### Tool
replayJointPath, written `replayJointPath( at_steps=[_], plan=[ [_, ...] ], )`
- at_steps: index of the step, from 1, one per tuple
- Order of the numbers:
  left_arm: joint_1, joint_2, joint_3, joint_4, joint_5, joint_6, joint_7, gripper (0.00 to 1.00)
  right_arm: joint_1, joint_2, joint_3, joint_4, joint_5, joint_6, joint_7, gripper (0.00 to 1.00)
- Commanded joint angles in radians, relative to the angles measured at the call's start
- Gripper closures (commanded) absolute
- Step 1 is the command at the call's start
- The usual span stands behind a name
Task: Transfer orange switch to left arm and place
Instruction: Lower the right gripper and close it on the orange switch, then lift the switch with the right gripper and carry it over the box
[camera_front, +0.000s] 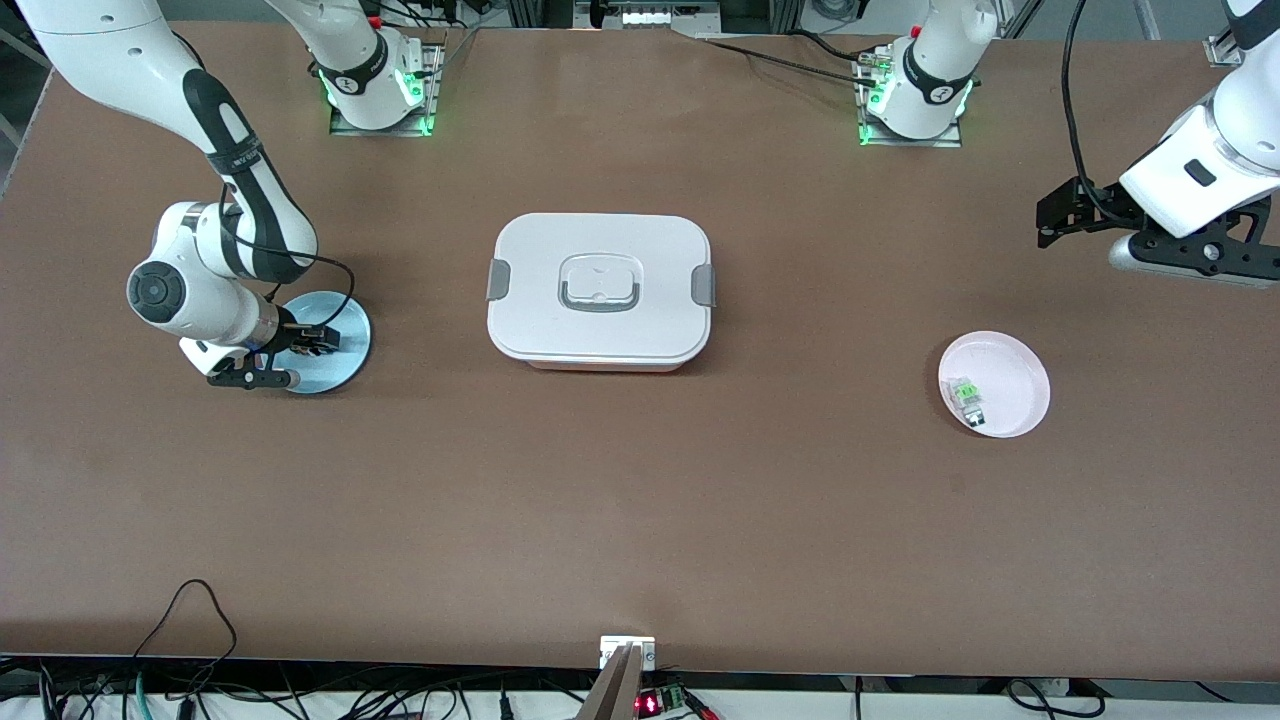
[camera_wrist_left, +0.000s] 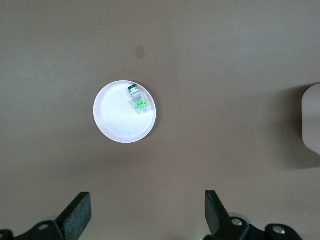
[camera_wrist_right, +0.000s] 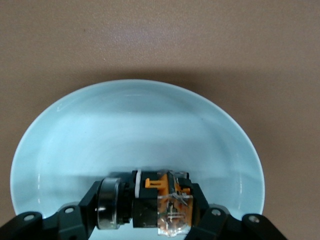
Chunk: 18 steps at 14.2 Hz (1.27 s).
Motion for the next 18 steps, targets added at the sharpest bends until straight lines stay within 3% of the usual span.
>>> replayJointPath(
  at_steps=[1,6,13,16,18],
  plan=[
    [0.000,0.018,0.001,0.036,-0.016,-0.016,0.007,0.00,0.000,-0.015,0.003,0.025,0.004,-0.002,-0.054,0.51],
    [0.000,0.018,0.003,0.036,-0.016,-0.016,0.007,0.00,0.000,-0.098,0.022,0.030,0.005,-0.045,-0.054,0.52],
    [0.001,0.019,0.003,0.036,-0.016,-0.016,0.007,0.00,0.000,-0.199,0.098,0.189,0.025,-0.318,-0.056,0.52],
    [0.000,0.019,0.001,0.036,-0.018,-0.021,0.006,0.00,0.001,-0.217,0.127,0.254,0.102,-0.396,-0.074,0.64],
    [0.001,0.019,0.003,0.036,-0.054,-0.023,0.006,0.00,0.000,-0.217,0.130,0.288,0.102,-0.433,-0.088,0.65]
  ],
)
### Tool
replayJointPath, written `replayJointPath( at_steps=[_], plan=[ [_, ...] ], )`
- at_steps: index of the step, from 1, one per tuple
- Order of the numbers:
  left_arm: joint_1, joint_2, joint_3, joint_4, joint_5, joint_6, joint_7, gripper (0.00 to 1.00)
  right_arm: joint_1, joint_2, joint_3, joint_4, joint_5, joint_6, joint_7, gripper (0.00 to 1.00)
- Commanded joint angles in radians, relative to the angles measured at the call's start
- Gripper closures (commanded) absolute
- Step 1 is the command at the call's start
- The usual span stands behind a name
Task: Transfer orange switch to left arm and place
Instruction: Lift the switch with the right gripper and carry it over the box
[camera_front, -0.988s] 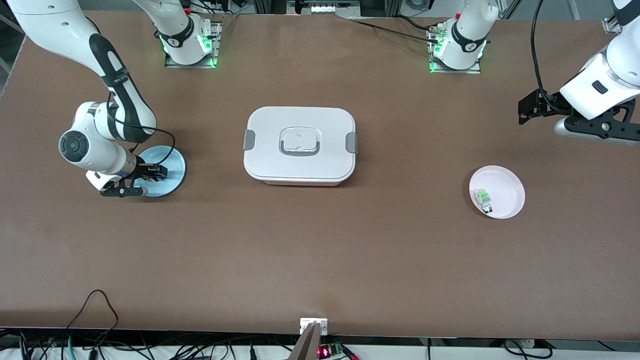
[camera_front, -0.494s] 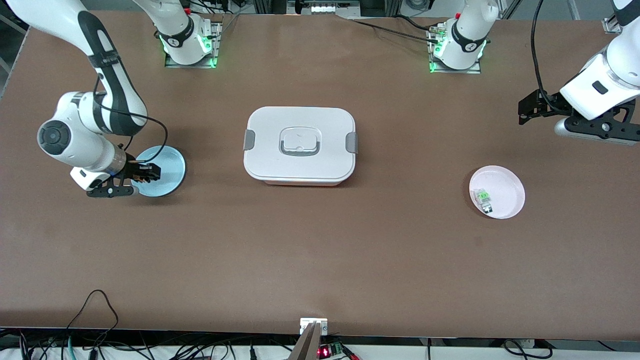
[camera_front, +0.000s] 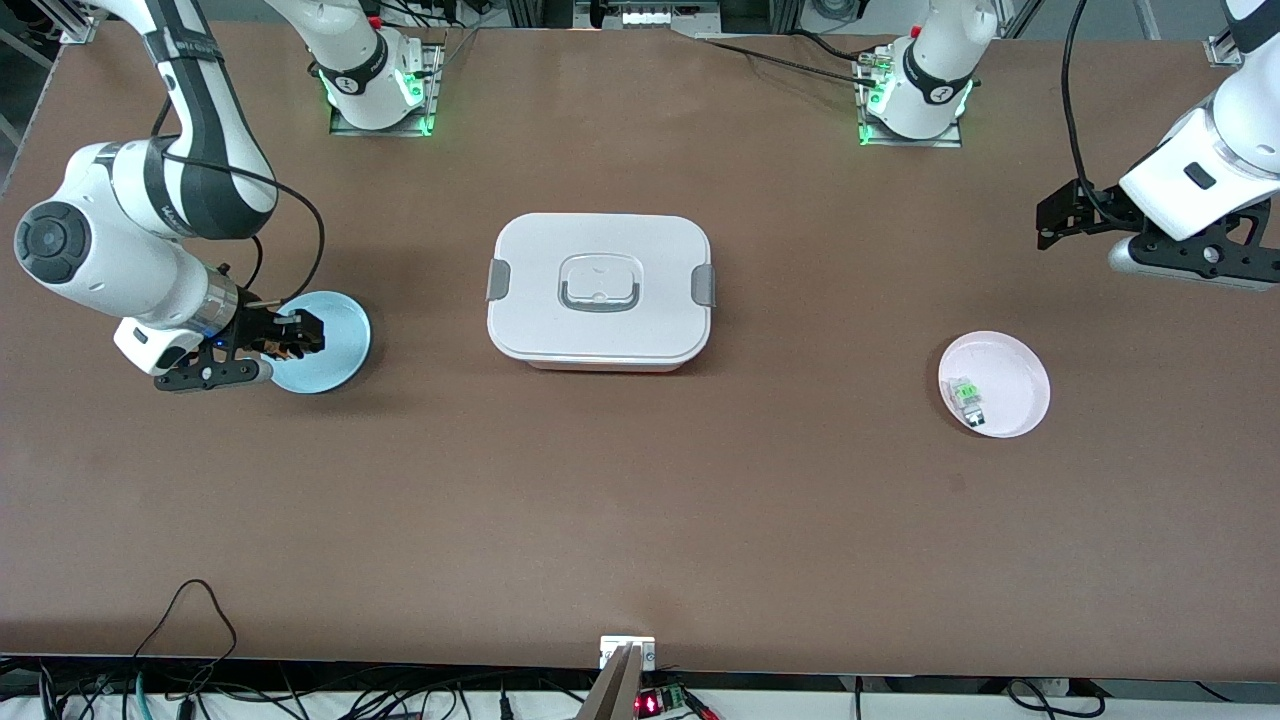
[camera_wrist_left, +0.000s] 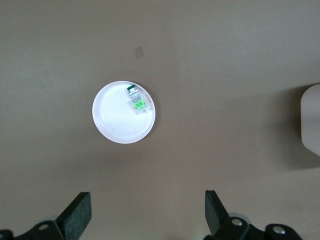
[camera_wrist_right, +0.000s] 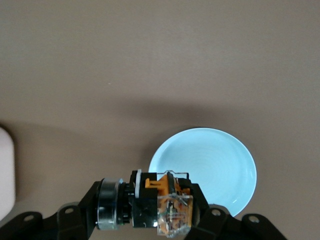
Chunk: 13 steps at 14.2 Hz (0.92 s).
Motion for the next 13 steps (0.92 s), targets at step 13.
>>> replayJointPath(
  at_steps=[13],
  plan=[
    [0.012,0.020,0.004,0.031,-0.103,-0.050,0.004,0.00,-0.008,-0.017,0.011,0.166,0.470,-0.148,-0.939,0.71]
  ],
)
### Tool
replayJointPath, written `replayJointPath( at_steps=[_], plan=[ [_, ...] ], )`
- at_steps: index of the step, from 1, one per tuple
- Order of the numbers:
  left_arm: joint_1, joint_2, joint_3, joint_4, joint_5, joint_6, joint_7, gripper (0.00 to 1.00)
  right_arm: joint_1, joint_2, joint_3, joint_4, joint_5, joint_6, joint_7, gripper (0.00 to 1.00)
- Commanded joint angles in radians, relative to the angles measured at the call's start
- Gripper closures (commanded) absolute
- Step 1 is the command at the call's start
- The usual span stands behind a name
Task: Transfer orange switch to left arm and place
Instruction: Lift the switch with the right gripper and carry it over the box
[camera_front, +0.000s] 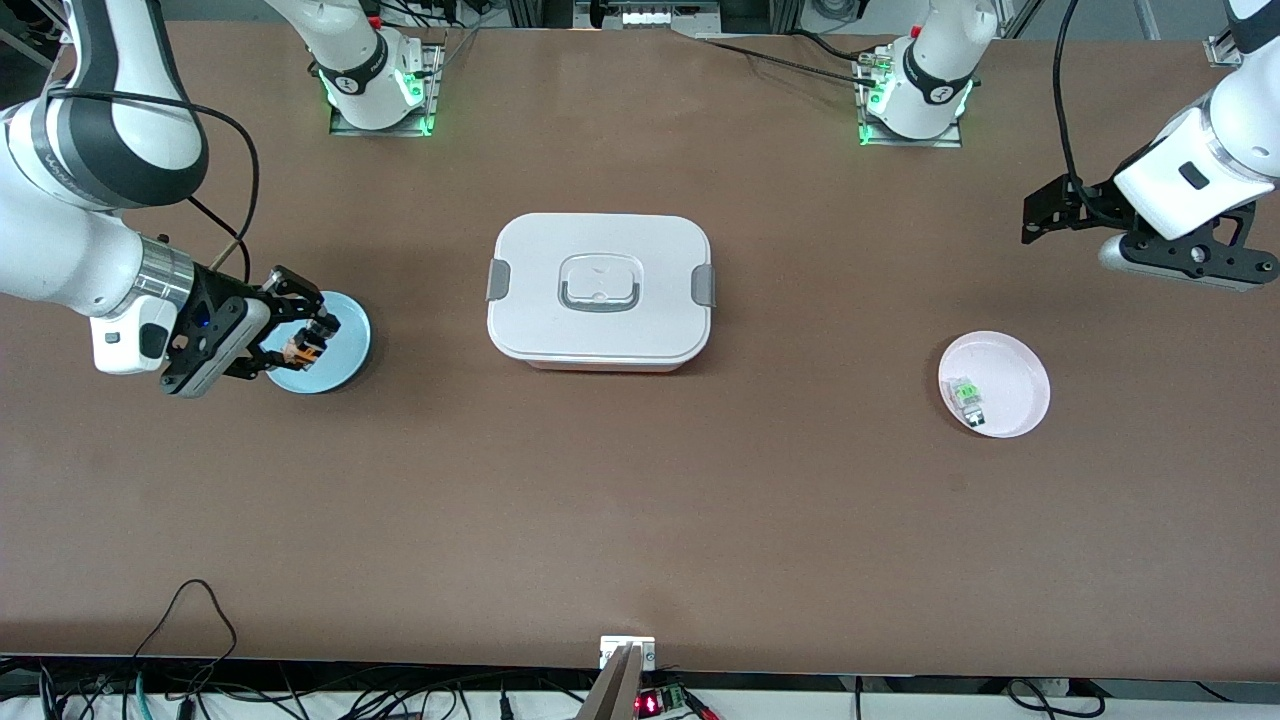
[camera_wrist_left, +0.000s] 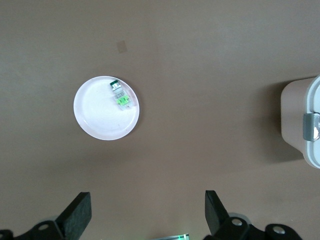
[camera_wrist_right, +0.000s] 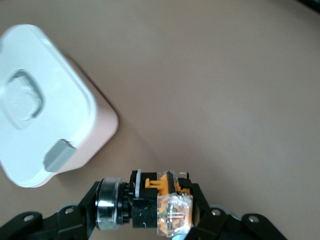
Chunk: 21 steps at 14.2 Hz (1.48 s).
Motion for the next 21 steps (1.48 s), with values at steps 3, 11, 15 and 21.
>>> replayJointPath(
  at_steps=[3,11,15,21],
  plan=[
    [0.007,0.019,0.004,0.031,-0.058,-0.049,0.004,0.00,-0.007,0.011,0.005,-0.001,0.330,-0.073,-0.321,0.71],
    [0.013,0.103,0.011,0.030,-0.367,-0.284,0.007,0.00,-0.003,0.060,0.094,-0.006,0.576,-0.077,-0.685,0.76],
    [0.015,0.177,0.010,0.010,-0.561,-0.310,0.010,0.00,0.071,0.083,0.097,-0.003,0.751,-0.046,-0.787,0.77],
    [0.015,0.246,0.007,-0.119,-0.967,-0.151,0.033,0.00,0.158,0.112,0.097,-0.019,0.992,-0.017,-1.001,0.78]
  ],
)
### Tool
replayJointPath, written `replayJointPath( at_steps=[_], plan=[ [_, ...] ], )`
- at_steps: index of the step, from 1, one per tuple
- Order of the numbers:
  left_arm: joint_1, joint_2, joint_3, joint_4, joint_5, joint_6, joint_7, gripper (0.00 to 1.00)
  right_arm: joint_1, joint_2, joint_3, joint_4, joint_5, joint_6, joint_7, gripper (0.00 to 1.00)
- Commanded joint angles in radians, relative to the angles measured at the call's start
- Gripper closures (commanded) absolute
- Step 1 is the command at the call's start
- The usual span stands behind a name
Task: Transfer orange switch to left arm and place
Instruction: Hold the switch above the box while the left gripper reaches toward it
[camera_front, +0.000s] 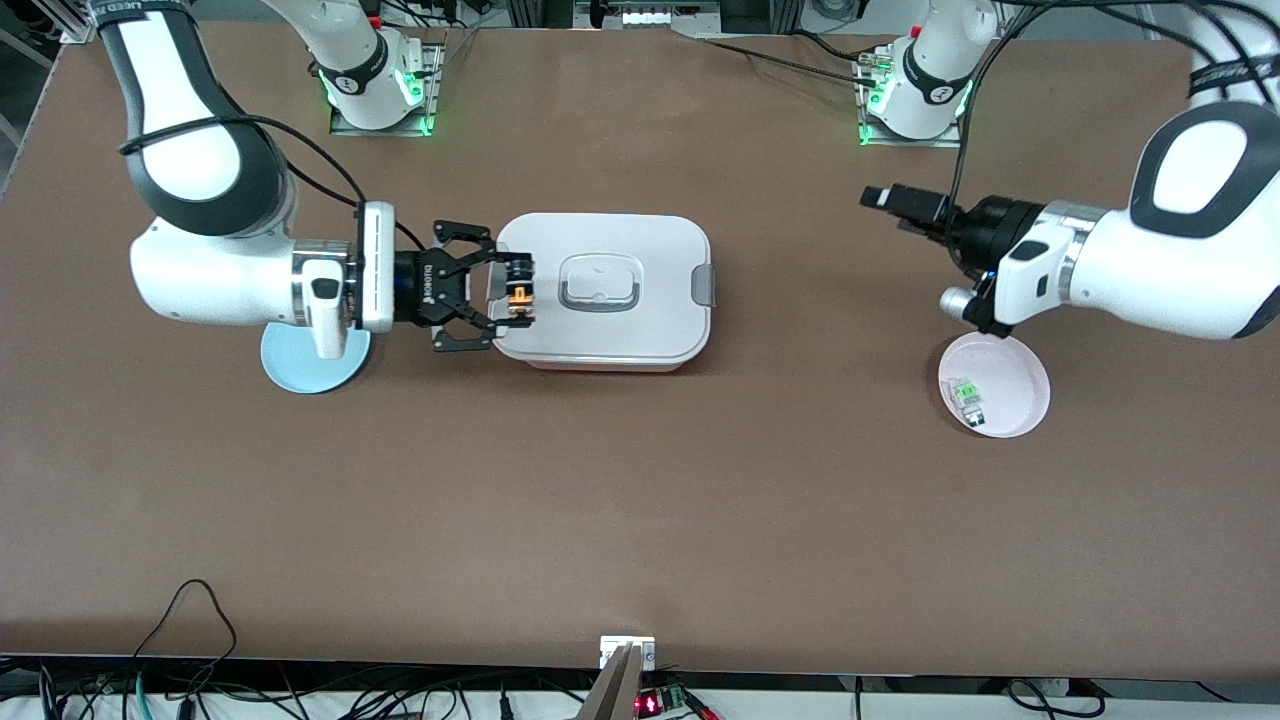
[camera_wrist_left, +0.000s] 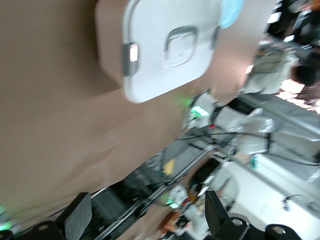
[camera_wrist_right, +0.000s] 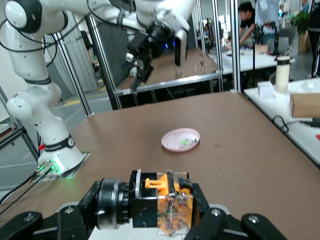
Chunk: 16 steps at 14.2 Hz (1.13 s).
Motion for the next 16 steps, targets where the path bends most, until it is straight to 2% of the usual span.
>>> replayJointPath(
  at_steps=[1,3,5,7,10,13,15,16],
  plan=[
    [0.010,0.019,-0.001,-0.056,-0.183,0.049,0.031,0.00,0.028,0.009,-0.001,-0.015,0.117,0.028,-0.103,0.78],
    [0.052,0.065,-0.002,-0.056,-0.264,0.069,0.072,0.00,0.076,0.020,-0.001,-0.013,0.200,0.073,-0.141,0.78],
    [0.097,0.144,-0.004,-0.059,-0.381,0.082,0.344,0.00,0.140,0.034,-0.001,-0.009,0.248,0.154,-0.163,0.77],
    [0.114,0.119,-0.004,-0.123,-0.507,0.088,0.422,0.00,0.203,0.035,-0.001,-0.009,0.311,0.235,-0.215,0.77],
    [0.106,0.058,-0.017,-0.189,-0.598,0.271,0.425,0.00,0.263,0.049,0.000,-0.004,0.369,0.323,-0.230,0.77],
    [0.106,-0.001,-0.097,-0.267,-0.608,0.437,0.433,0.00,0.302,0.063,0.000,0.003,0.394,0.341,-0.230,0.77],
    [0.108,-0.021,-0.172,-0.298,-0.683,0.548,0.438,0.00,0.306,0.072,0.005,0.013,0.395,0.344,-0.230,0.77],
    [0.114,-0.024,-0.203,-0.304,-0.706,0.550,0.438,0.00,0.308,0.074,0.006,0.013,0.400,0.361,-0.230,0.77]
  ],
)
